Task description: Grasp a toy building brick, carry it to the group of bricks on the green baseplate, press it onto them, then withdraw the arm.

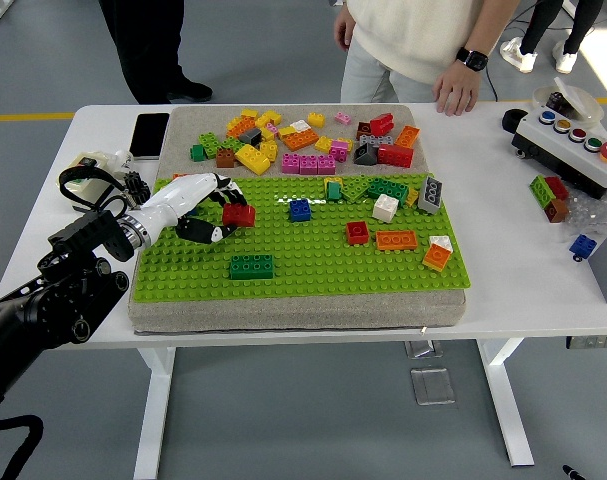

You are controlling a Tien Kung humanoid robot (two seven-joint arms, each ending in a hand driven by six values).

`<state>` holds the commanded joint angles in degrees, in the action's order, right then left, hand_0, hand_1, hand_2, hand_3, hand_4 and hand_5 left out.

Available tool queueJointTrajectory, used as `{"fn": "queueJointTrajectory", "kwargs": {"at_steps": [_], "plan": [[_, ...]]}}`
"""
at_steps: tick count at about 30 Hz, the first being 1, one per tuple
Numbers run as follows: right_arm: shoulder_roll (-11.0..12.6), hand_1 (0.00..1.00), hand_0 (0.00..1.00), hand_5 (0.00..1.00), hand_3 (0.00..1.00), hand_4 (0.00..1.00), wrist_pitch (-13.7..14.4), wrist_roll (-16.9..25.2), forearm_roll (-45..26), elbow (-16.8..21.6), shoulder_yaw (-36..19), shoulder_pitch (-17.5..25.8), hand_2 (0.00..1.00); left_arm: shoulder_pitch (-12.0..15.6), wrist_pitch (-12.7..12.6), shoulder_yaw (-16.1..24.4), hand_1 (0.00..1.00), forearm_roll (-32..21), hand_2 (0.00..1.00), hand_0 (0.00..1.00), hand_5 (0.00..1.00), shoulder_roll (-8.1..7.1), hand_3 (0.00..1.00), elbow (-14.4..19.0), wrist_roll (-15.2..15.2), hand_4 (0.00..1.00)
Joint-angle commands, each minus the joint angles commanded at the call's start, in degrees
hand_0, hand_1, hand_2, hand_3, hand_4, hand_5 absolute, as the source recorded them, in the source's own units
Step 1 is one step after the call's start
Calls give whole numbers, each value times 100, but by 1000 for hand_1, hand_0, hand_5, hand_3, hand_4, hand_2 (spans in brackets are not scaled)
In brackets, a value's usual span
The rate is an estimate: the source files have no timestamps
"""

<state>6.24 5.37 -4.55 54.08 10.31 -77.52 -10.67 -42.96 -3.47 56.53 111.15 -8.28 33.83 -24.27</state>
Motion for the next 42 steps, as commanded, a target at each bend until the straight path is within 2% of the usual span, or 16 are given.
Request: {"fn": "queueJointTrajectory", "kwargs": {"at_steps": [2, 19, 27, 32, 42], "plan": [[1, 676, 754, 510, 651, 928, 0, 11, 8, 0, -7, 5, 724, 57, 11, 54, 564, 33, 565, 585, 2, -37, 527, 121, 17, 497], [55, 675, 754, 510, 651, 928, 10, 49, 52, 0, -55, 43, 724, 532, 220, 202, 564, 142, 566, 585, 2, -313, 528, 1215, 215, 500], [85, 676, 755, 509, 651, 927, -3, 71, 76, 0, -90, 81, 724, 957, 309, 275, 564, 182, 567, 588, 2, -391, 530, 1847, 395, 509], [103, 675, 754, 509, 651, 927, 5, 86, 81, 0, -107, 76, 725, 1157, 370, 304, 564, 188, 568, 588, 2, -413, 530, 2077, 483, 510], [144, 676, 755, 508, 651, 927, 12, 85, 90, 0, -127, 81, 724, 1382, 462, 319, 566, 223, 571, 590, 2, -423, 533, 2422, 640, 526]]}}
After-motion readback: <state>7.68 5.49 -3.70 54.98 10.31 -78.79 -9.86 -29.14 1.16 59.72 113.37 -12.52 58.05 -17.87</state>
